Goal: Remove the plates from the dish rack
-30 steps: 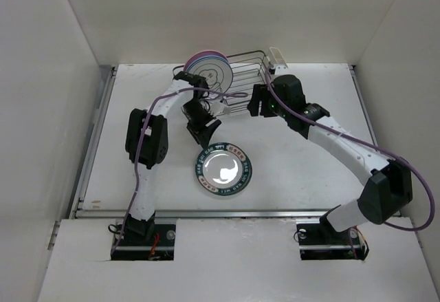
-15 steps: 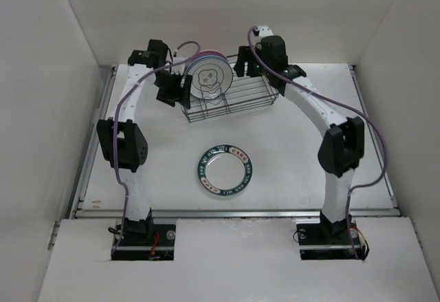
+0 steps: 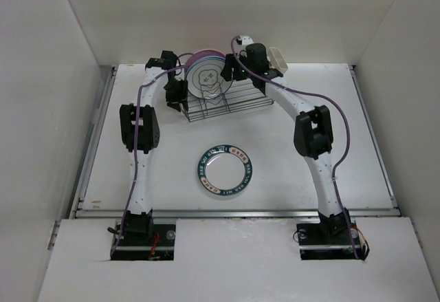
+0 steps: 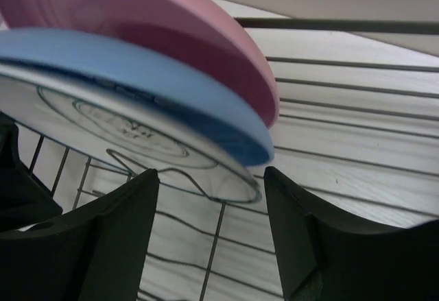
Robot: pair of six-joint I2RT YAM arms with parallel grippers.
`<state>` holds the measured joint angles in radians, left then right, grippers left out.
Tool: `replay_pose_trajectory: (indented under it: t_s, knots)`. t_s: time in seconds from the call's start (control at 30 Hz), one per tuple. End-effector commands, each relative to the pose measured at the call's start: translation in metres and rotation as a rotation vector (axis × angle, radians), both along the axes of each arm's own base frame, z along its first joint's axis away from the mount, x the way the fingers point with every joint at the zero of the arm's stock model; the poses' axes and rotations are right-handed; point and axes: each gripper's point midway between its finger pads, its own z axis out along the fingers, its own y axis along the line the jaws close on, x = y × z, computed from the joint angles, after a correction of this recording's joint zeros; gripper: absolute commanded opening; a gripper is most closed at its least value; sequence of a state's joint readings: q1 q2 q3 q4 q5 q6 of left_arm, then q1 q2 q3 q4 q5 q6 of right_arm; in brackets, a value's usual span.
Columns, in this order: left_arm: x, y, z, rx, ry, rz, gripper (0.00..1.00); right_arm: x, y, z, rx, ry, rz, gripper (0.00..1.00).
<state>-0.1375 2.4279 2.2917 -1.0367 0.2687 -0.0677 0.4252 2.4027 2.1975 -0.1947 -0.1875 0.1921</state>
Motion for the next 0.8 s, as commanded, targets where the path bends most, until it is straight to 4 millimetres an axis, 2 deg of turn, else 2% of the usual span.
replay_pose_trajectory:
  t_s: [0.0,0.07,0.1,0.13,0.17,0.2,0.27,0.3,0.33,0.37,0.5,0.57,0.6,0.63,0.67,0.7,0.77]
  knots:
    - [0.015,0.001,0.022,0.029,-0.079,0.029,0.29,0.024,0.017,0.048,0.132,-0.150,0.028,0.67]
    - [0.016,0.006,0.021,0.057,-0.083,0.038,0.14,0.025,0.020,0.040,0.139,-0.136,0.035,0.57]
    - [0.016,0.008,0.020,0.068,-0.087,0.029,0.11,0.025,0.022,0.045,0.145,-0.143,0.044,0.51]
    - [0.017,0.010,0.020,0.080,-0.089,0.033,0.07,0.024,0.022,0.040,0.147,-0.128,0.042,0.36]
    - [0.018,0.017,0.019,0.116,-0.096,0.032,0.04,0.023,0.023,0.040,0.150,-0.126,0.052,0.29]
    - [0.019,0.021,0.019,0.142,-0.102,0.027,0.01,0.019,0.022,0.031,0.141,-0.103,0.051,0.24]
    - [0.024,0.033,0.019,0.177,-0.119,0.039,0.00,0.013,0.020,0.037,0.143,-0.100,0.059,0.13]
    - [0.024,0.035,0.019,0.191,-0.122,0.034,0.00,0.010,0.019,0.036,0.139,-0.092,0.059,0.10]
    - [0.029,0.041,0.022,0.199,-0.142,0.049,0.00,0.006,0.017,0.025,0.130,-0.071,0.058,0.05]
    - [0.031,0.042,0.025,0.201,-0.153,0.040,0.00,0.001,0.015,0.034,0.133,-0.076,0.058,0.02]
    - [0.031,0.042,0.030,0.203,-0.164,0.031,0.07,-0.007,0.011,0.037,0.126,-0.083,0.061,0.00]
    - [0.029,0.039,0.029,0.184,-0.153,0.023,0.07,-0.013,0.013,0.038,0.130,-0.071,0.085,0.00]
    - [0.028,0.036,0.029,0.172,-0.151,0.019,0.09,-0.015,0.012,0.050,0.137,-0.087,0.086,0.00]
    - [0.028,0.036,0.034,0.171,-0.160,0.020,0.09,-0.017,0.011,0.050,0.136,-0.085,0.086,0.00]
    - [0.026,0.037,0.030,0.172,-0.148,0.019,0.09,-0.020,0.010,0.052,0.135,-0.083,0.086,0.00]
    - [0.026,0.037,0.030,0.172,-0.148,0.019,0.09,-0.022,0.009,0.068,0.145,-0.107,0.087,0.00]
    - [0.024,0.037,0.027,0.171,-0.138,0.027,0.09,-0.027,0.007,0.079,0.150,-0.120,0.088,0.00]
